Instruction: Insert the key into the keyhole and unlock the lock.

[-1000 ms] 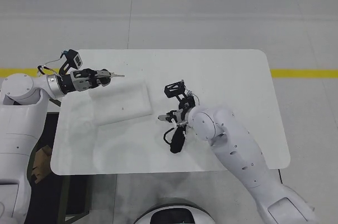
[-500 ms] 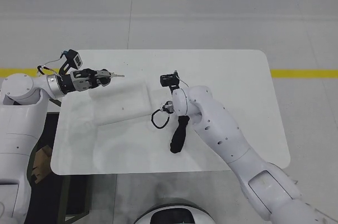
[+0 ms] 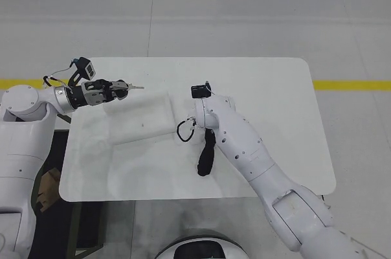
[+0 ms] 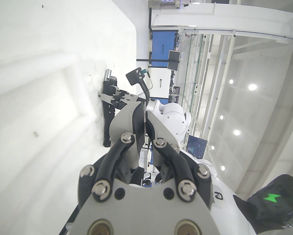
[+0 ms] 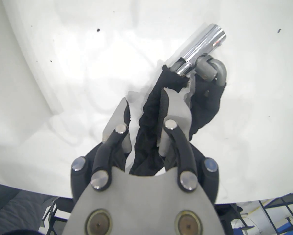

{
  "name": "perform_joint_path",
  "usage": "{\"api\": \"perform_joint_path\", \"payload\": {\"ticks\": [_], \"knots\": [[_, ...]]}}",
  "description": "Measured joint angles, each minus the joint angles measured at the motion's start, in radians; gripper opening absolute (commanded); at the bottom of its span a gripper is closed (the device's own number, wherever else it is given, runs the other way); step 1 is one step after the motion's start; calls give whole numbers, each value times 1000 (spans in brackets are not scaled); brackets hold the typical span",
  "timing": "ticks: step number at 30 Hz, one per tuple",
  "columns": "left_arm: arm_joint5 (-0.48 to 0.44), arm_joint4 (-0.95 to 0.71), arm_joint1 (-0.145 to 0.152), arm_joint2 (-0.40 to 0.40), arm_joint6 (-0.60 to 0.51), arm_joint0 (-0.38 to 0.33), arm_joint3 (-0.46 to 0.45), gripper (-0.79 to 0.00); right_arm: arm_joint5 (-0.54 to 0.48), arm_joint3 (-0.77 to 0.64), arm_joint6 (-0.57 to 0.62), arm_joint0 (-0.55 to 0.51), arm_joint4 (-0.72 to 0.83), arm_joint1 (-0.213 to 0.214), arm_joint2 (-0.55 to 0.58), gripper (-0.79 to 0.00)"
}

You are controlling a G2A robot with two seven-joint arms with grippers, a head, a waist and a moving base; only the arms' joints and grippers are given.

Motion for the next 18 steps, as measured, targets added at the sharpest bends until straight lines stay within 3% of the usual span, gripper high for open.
{"api": "perform_joint_path", "payload": {"ticks": [1,2,9,18], "knots": [[0,0,0,0,0,0,0,-785,-4,5,4,-1,-15,-8,5,-502],[0,0,0,0,0,0,0,-785,-9,12,9,-2,-35,-18,13,-785],[0,0,0,0,0,0,0,-785,-39,-31,38,-40,-129,-66,71,-785],[0,0,0,0,0,0,0,-785,-188,-229,92,-174,-232,-76,185,-785]]}}
